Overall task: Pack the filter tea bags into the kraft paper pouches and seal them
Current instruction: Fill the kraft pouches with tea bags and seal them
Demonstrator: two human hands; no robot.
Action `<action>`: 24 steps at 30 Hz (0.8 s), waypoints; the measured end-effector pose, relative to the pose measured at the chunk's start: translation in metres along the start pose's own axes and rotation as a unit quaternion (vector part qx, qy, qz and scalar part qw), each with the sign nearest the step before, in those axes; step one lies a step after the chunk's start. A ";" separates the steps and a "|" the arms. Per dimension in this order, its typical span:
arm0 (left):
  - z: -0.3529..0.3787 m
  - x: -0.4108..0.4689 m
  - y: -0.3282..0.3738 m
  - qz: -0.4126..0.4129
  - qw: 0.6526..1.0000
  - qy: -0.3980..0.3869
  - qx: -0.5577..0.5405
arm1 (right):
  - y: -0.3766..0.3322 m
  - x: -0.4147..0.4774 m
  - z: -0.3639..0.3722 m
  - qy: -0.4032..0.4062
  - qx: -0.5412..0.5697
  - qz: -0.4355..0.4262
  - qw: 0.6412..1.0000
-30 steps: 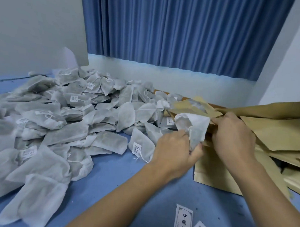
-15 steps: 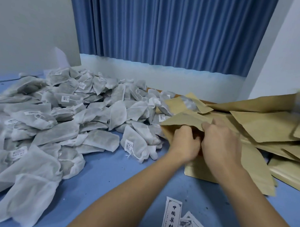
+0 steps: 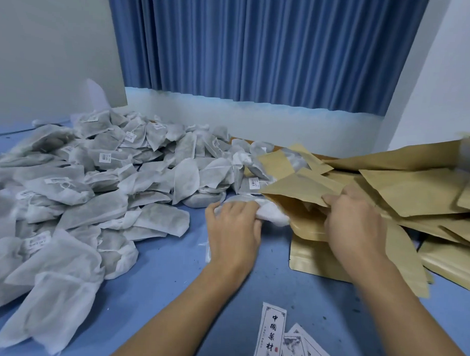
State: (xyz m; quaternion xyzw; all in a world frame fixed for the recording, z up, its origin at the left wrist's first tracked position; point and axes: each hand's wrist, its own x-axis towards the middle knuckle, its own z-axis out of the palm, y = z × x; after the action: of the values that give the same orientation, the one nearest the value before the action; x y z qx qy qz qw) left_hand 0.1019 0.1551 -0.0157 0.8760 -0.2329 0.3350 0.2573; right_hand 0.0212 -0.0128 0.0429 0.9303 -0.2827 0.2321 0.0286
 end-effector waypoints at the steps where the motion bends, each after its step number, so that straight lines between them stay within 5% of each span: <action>1: 0.001 -0.004 0.006 0.059 0.997 0.045 -0.013 | 0.002 0.001 -0.001 -0.002 0.015 0.007 1.000; 4: 0.002 -0.013 0.025 0.212 0.958 0.178 -0.079 | 0.007 0.005 -0.003 -0.007 0.040 0.022 0.999; 7: 0.006 -0.015 0.047 0.260 0.944 0.170 -0.109 | 0.010 0.008 -0.004 -0.011 0.064 0.008 0.998; 10: 0.021 -0.005 0.066 0.191 0.981 0.000 -0.021 | 0.008 0.010 -0.004 -0.019 0.119 -0.016 0.993; 13: 0.048 0.016 0.082 0.095 0.977 -0.186 -0.034 | 0.001 0.008 0.001 -0.022 0.113 -0.045 0.992; 17: 0.066 0.046 0.087 -0.066 0.947 -0.217 -0.230 | 0.005 0.011 0.007 -0.029 0.112 -0.029 0.993; 21: 0.055 0.031 0.088 0.086 0.933 -0.243 -0.250 | 0.017 0.015 0.008 -0.011 0.109 -0.010 0.994; 24: 0.032 -0.007 0.062 0.206 0.929 -0.179 -0.249 | 0.026 0.018 0.007 0.009 0.113 0.006 0.994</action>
State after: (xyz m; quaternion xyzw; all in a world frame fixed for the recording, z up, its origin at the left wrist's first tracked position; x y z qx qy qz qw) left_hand 0.0766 0.0906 -0.0230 0.7616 -0.5267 0.1496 0.3468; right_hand 0.0230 -0.0447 0.0424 0.9237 -0.2598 0.2714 -0.0755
